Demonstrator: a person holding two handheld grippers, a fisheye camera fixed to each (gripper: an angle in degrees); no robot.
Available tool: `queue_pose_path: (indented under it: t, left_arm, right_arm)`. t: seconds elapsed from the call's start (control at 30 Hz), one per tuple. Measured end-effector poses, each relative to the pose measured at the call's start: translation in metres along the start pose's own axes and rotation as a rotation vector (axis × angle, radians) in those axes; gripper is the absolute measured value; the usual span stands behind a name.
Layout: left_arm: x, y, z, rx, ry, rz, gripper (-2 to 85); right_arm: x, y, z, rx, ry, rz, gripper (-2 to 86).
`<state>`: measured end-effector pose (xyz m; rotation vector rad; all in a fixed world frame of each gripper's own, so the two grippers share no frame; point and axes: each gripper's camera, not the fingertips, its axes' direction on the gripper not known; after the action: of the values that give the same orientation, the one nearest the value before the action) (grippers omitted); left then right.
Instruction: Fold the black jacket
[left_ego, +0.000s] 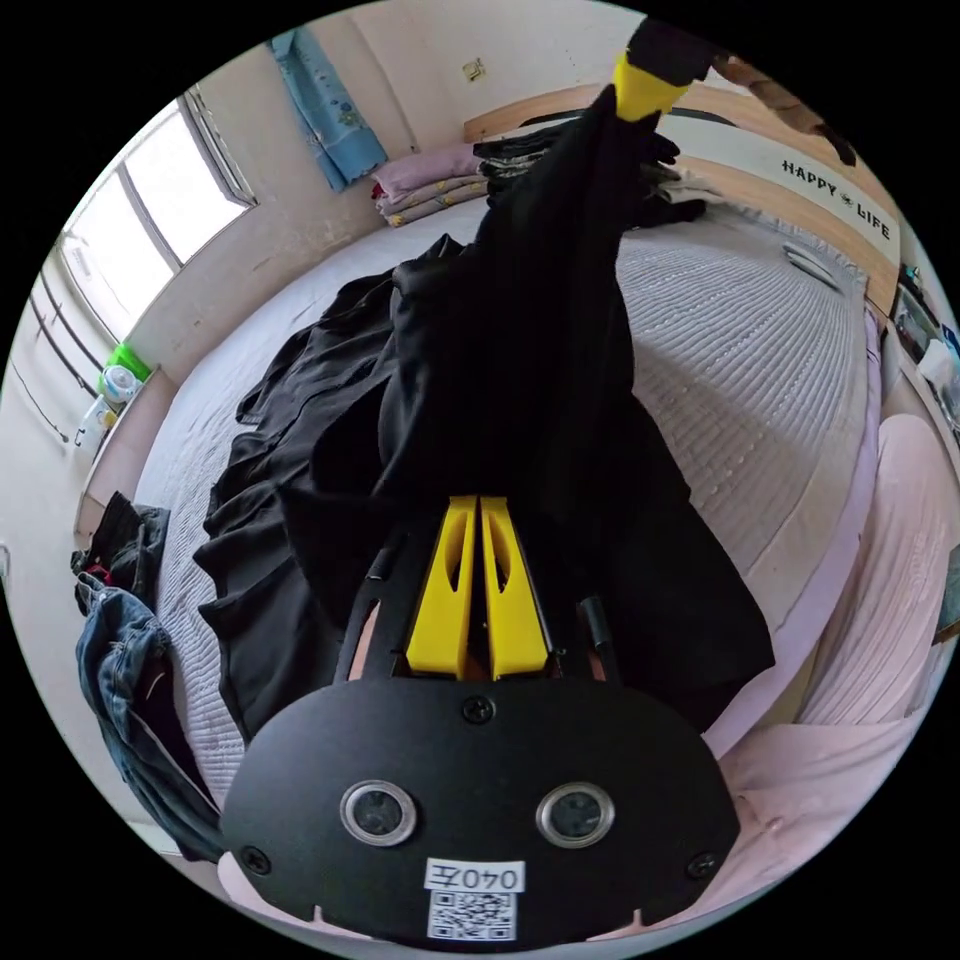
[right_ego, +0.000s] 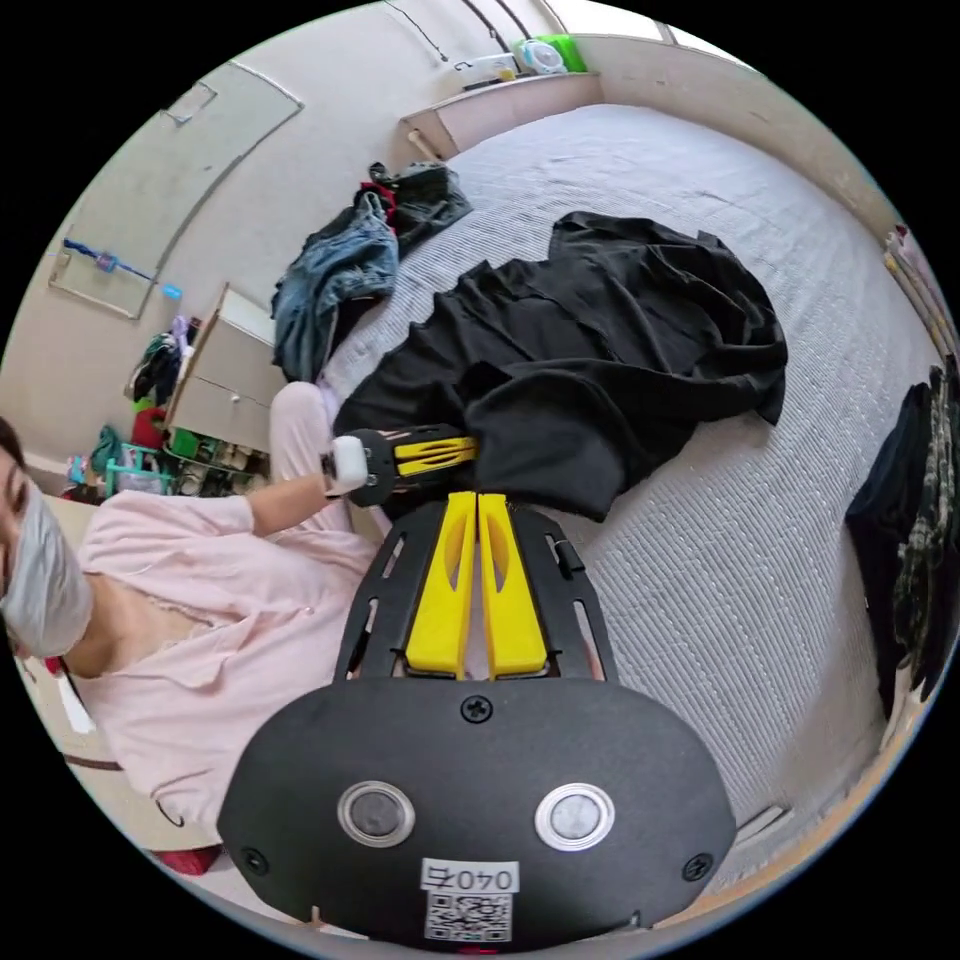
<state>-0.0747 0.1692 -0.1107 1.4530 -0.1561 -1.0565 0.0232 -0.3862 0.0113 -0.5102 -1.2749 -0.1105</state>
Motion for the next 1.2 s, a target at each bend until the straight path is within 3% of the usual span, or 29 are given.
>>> queue_pose_path:
  t: [0.1,0.17,0.27,0.33,0.4,0.5,0.6,0.7,0.77,0.83,0.93,1.07,1.2]
  left_arm:
    - [-0.006,0.010,-0.035,0.101,-0.026,-0.042,-0.8]
    - [-0.009,0.018,-0.067,0.203,-0.028,-0.052,-0.8]
    - [-0.009,0.031,-0.120,0.379,-0.027,-0.049,-0.7]
    - [-0.003,0.041,-0.157,0.529,-0.045,-0.024,-0.3]
    - [0.008,0.040,-0.169,0.573,-0.108,0.018,0.9]
    - [0.028,0.027,-0.156,0.540,-0.274,0.089,5.3]
    - [0.036,0.009,-0.128,0.443,-0.286,0.157,7.8]
    - [0.017,-0.006,-0.104,0.342,-0.352,0.130,0.8]
    - [-0.011,-0.006,-0.105,0.326,-0.220,0.139,-0.2]
    - [-0.061,-0.007,-0.102,0.297,0.038,0.100,-0.7]
    - [-0.116,-0.004,-0.085,0.263,0.227,0.047,-0.8]
    - [-0.155,0.001,-0.062,0.248,0.303,0.015,-0.9]
    - [-0.177,0.008,-0.038,0.245,0.332,0.021,-0.9]
  right_arm:
    - [0.007,0.015,-0.034,0.149,-0.215,-0.020,-1.0]
    - [0.011,0.021,-0.030,0.125,-0.017,0.053,-1.0]
    - [0.015,0.032,-0.028,0.209,-0.243,0.017,-1.0]
    - [0.010,0.033,-0.024,0.217,-0.131,0.035,-1.0]
    - [0.007,0.034,-0.017,0.233,-0.159,0.025,-1.0]
    - [0.000,0.034,-0.006,0.235,-0.191,-0.004,-0.9]
    - [-0.004,0.037,0.005,0.246,-0.209,-0.015,-0.9]
    - [-0.007,0.044,0.017,0.255,-0.174,-0.013,-0.7]
    - [-0.003,0.053,0.021,0.294,-0.104,0.016,-0.3]
    - [-0.001,0.067,0.028,0.333,0.011,0.072,0.6]
    - [-0.030,0.101,0.053,0.455,0.163,0.076,-0.2]
    - [-0.083,0.137,0.126,0.538,0.230,-0.022,-0.9]
    - [-0.099,0.125,0.194,0.567,0.385,0.045,-0.9]
